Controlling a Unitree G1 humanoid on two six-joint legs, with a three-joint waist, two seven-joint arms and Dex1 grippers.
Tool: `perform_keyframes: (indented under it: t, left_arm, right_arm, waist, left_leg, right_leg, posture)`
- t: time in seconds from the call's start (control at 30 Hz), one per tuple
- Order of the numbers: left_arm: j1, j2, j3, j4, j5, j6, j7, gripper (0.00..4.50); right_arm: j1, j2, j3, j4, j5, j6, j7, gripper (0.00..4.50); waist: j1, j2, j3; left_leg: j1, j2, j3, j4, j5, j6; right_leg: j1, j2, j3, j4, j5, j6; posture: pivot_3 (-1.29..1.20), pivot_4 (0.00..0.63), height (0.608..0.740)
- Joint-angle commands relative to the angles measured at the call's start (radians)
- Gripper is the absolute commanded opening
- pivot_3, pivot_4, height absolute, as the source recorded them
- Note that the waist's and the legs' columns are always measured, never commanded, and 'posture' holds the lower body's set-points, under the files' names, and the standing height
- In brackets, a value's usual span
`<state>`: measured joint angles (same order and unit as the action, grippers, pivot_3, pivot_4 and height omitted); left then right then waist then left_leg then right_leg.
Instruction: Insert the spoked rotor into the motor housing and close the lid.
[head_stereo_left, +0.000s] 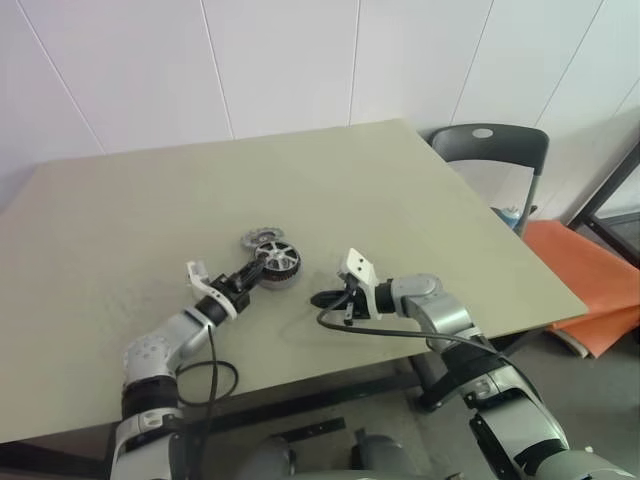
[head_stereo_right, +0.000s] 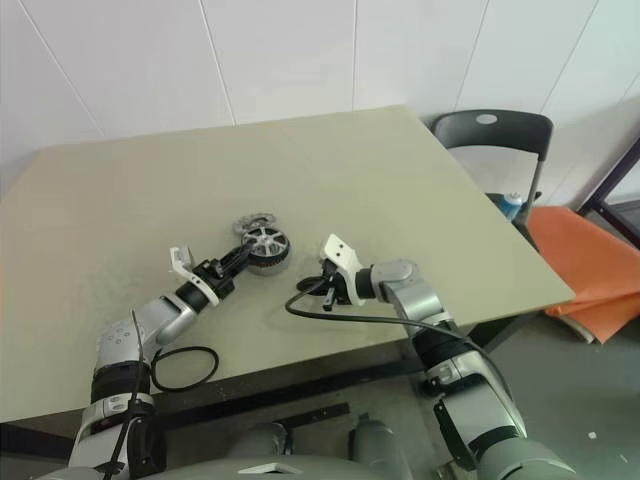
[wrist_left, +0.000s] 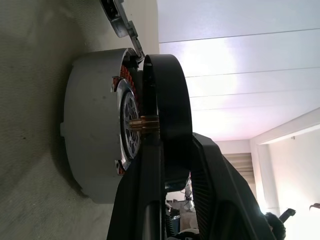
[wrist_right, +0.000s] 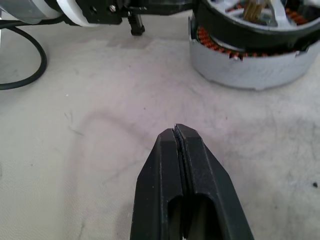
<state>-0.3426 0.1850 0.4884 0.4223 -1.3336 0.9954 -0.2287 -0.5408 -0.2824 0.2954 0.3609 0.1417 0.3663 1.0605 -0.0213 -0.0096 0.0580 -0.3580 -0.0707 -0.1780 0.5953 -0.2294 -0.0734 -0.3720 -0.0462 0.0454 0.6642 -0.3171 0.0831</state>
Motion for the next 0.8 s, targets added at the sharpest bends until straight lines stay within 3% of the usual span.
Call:
perform_keyframes:
  t: [0.03,0.53,0.77,0.8]
  left_arm:
    - [0.012,-0.002,0.018,0.05,0.026,0.004,-0.02,0.42]
    - [-0.003,-0.005,0.012,0.18,0.162,-0.023,-0.123,0.42]
    - [-0.003,0.028,-0.016,0.121,0.211,0.048,-0.048,2.54]
    - [-0.007,0.037,-0.022,0.106,0.216,0.064,-0.04,2.54]
  right_arm:
    - [-0.015,0.004,-0.014,0.0,0.009,-0.031,0.004,0.0]
    - [-0.032,-0.002,-0.005,-0.015,-0.009,-0.035,-0.001,0.0]
    - [-0.046,0.004,-0.001,0.009,-0.021,-0.05,-0.012,0.0]
    - [-0.047,0.004,0.001,0.013,-0.024,-0.051,-0.012,0.0]
  waist:
    - [0.0,0.0,0.0]
    - [0.002,0.008,-0.006]
    - [0.006,0.009,-0.008]
    - [0.007,0.009,-0.008]
  left_leg:
    - [0.0,0.0,0.0,0.0,0.0,0.0]
    - [0.002,0.0,0.0,0.0,0.0,0.0]
    - [0.003,0.0,0.0,0.001,0.0,0.0]
    - [0.004,0.0,-0.001,0.001,0.0,0.0]
  right_leg:
    - [0.0,0.0,0.0,0.0,0.0,0.0]
    - [0.002,0.0,0.0,0.0,-0.001,0.001]
    - [0.002,0.0,0.0,0.0,-0.001,0.001]
    - [0.002,0.0,0.0,0.0,-0.001,0.001]
  posture:
    - [0.0,0.0,0.74]
    - [0.0,0.0,0.74]
    - [0.0,0.0,0.74]
    - [0.0,0.0,0.74]
